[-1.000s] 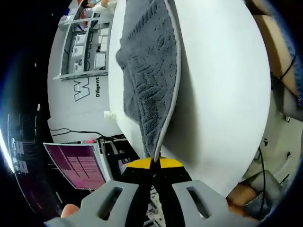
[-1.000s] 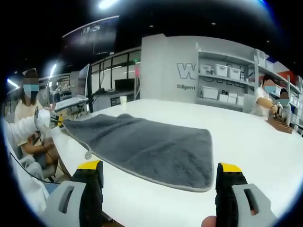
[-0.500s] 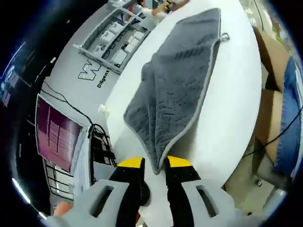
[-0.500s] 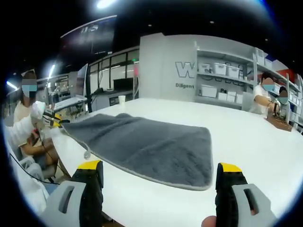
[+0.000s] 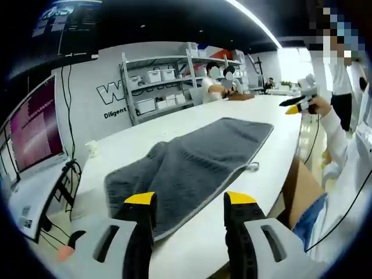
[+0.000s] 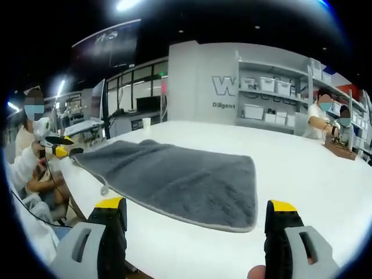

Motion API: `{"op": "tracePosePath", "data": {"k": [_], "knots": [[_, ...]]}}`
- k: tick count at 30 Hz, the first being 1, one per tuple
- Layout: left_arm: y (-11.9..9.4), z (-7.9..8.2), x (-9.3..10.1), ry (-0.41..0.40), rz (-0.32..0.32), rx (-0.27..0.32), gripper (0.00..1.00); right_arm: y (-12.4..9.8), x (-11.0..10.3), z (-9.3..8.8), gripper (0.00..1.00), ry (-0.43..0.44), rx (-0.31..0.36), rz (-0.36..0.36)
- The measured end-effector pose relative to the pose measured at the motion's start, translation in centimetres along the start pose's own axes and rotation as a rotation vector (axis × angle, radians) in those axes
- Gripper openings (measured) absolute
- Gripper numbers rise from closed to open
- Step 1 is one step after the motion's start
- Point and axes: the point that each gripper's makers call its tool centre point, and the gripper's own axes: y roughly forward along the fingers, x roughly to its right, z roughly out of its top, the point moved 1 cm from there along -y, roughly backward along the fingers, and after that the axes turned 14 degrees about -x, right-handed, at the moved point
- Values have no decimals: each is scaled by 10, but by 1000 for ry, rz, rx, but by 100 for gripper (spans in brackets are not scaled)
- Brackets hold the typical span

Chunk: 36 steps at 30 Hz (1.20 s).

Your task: Open the folded towel by lifting each exposed corner and separating the folded layers until the towel lies flat within the target outline without major curled edges

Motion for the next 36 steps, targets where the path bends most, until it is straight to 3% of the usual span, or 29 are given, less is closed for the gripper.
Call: {"op": "tracePosePath", "data": {"k": [5, 10, 15, 22, 28, 36], "knots": [[12, 1, 11, -67, -60, 14, 69, -1, 9, -3, 99, 18, -5, -16], [14, 10, 22, -82, -93, 82, 75, 3, 13, -11, 99, 39, -37, -14], [17, 17, 31, -158, -134, 156, 95, 10, 16, -14, 99, 66, -46, 6], [24, 10, 38, -157, -136, 142, 99, 23, 19, -22, 99, 99, -66, 27], [30, 5, 38, -163, -153, 122, 99, 38, 19, -34, 99, 151, -91, 87], [32, 5, 41, -138, -168, 109, 98, 58, 34, -51, 99, 228, -118, 110]]}}
